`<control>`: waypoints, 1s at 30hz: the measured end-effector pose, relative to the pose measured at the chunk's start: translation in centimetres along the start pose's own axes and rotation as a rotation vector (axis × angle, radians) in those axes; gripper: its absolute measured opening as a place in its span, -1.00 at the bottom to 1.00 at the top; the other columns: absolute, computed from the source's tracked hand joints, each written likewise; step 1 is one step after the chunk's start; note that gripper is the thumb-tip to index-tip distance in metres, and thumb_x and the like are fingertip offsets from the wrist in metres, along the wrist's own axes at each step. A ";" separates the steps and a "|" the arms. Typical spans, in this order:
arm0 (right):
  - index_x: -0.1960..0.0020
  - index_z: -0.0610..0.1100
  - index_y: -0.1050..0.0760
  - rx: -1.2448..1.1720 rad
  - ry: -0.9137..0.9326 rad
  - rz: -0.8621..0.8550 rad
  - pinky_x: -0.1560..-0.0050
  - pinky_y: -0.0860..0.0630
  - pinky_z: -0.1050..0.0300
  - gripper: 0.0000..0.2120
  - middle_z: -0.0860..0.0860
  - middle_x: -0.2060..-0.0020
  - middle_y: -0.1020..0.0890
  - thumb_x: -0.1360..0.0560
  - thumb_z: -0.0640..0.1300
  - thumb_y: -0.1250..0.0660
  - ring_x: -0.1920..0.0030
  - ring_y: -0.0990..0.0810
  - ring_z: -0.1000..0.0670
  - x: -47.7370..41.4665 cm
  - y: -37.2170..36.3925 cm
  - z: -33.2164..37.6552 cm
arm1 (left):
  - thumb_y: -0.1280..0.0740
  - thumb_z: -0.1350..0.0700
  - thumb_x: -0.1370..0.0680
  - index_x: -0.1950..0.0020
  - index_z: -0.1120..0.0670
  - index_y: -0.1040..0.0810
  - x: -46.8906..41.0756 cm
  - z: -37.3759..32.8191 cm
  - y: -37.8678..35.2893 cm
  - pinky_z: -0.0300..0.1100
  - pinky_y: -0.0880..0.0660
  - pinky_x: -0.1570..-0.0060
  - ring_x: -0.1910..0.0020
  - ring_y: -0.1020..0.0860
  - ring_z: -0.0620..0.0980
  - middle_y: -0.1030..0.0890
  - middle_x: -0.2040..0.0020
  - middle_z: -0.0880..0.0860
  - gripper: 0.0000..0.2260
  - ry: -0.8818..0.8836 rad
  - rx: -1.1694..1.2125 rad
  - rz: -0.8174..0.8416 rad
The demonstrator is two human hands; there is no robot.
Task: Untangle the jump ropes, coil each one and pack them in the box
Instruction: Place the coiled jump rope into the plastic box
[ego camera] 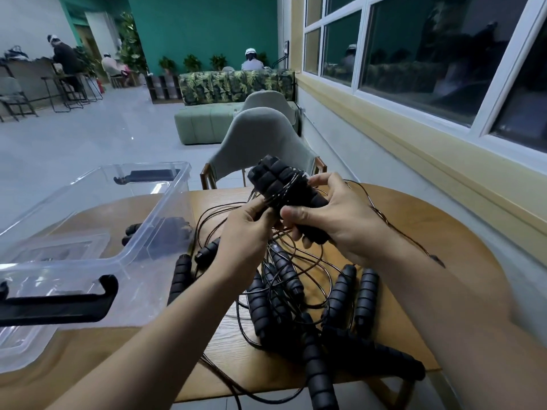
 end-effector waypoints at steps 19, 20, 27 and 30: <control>-0.69 0.07 0.16 0.703 0.367 -0.057 -0.16 -0.57 -0.31 -0.24 -0.11 -0.58 -0.28 -0.71 -0.10 -0.28 -0.25 -0.59 -0.30 -2.8 -16.7 0.1 | -0.51 -0.38 -0.41 -0.09 -0.04 -0.73 1.5 -7.8 13.5 0.05 -0.64 -0.18 -0.03 -0.73 -0.10 -0.77 0.02 -0.05 -0.53 0.227 -0.345 -0.166; -0.71 0.03 0.16 0.692 0.392 -0.050 -0.16 -0.57 -0.32 -0.25 -0.11 -0.60 -0.24 -0.72 -0.08 -0.26 -0.26 -0.59 -0.32 -3.1 -17.7 0.7 | -0.51 -0.38 -0.43 -0.04 -0.03 -0.73 1.4 -8.7 14.4 -0.02 -0.66 -0.03 0.06 -0.72 -0.14 -0.77 0.07 -0.06 -0.55 0.212 -0.397 -0.200; -0.73 -0.05 0.18 0.723 0.474 0.072 -0.28 -0.53 -0.15 -0.11 -0.14 -0.53 -0.37 -0.67 0.06 -0.37 -0.35 -0.54 -0.22 -7.4 -24.2 3.6 | -0.49 -0.23 -0.53 -0.08 0.04 -0.72 -0.3 -13.5 22.0 0.03 -0.60 -0.17 -0.02 -0.73 -0.04 -0.78 0.02 -0.02 -0.65 0.173 -0.513 -0.234; -0.75 -0.01 0.07 0.670 0.370 0.247 -0.25 -0.47 0.13 -0.09 0.04 -0.31 -0.58 -0.63 0.14 -0.41 -0.22 -0.59 0.10 -9.6 -25.5 3.4 | -0.53 -0.19 -0.52 -0.06 -0.01 -0.71 -1.8 -14.1 25.8 -0.09 -0.56 0.03 0.04 -0.71 -0.10 -0.77 0.06 -0.05 -0.72 0.183 -0.660 -0.228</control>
Point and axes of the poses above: each hand's wrist, its own x-axis away from the middle knuckle, its own y-axis out of the back of the hand, z = x × y, the point moved 7 cm from there along -x, towards the middle knuckle
